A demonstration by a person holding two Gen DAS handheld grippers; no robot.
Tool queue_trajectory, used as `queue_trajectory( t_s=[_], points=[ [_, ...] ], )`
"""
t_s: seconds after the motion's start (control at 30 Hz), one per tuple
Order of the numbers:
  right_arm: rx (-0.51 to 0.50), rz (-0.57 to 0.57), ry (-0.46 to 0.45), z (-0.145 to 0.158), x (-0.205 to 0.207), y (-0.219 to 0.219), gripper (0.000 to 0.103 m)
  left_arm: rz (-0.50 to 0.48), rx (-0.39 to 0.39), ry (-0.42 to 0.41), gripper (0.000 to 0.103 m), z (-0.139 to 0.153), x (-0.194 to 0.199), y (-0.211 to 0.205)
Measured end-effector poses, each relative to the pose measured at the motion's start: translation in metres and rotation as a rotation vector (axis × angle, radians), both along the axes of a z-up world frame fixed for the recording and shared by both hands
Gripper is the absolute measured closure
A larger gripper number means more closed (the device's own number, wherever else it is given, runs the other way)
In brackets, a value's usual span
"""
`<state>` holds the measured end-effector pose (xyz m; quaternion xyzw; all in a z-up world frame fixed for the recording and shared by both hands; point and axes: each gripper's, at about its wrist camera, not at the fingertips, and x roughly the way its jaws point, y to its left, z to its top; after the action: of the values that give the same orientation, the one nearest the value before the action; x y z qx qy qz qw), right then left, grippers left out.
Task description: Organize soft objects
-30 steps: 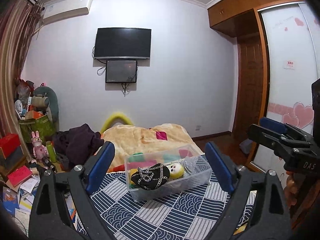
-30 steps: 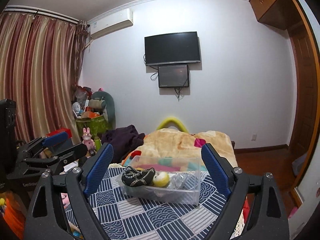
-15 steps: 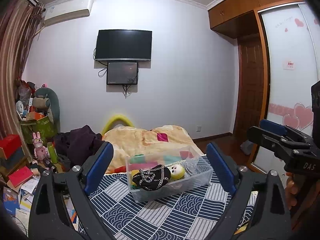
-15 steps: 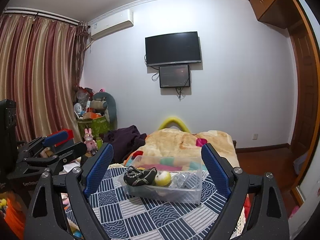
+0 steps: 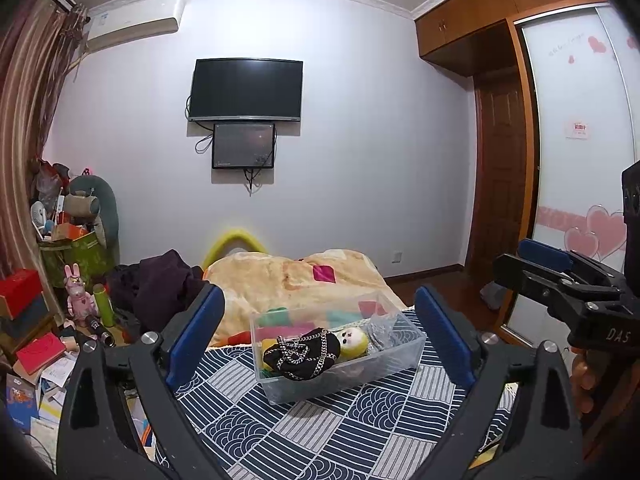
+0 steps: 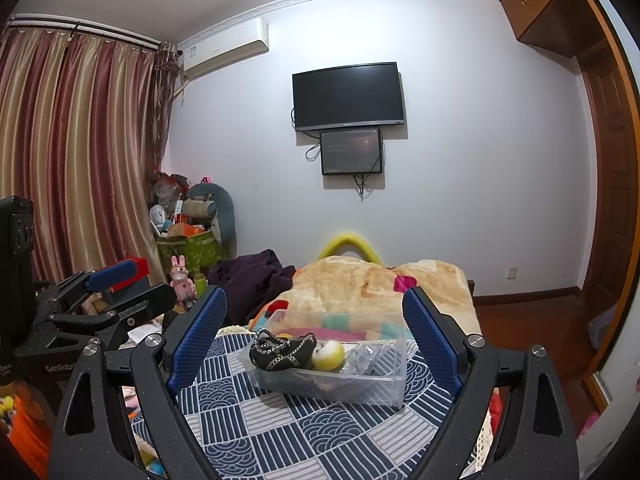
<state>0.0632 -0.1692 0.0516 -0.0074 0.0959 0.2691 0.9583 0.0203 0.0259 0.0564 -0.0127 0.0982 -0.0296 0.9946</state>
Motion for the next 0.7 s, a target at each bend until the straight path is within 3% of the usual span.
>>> queue_trajectory(
  t_s=[0.7],
  points=[
    [0.002, 0.002, -0.003, 0.0010, -0.0023, 0.0010, 0.014, -0.007, 0.000, 0.011, 0.002, -0.0020, 0.0019, -0.0028]
  ],
)
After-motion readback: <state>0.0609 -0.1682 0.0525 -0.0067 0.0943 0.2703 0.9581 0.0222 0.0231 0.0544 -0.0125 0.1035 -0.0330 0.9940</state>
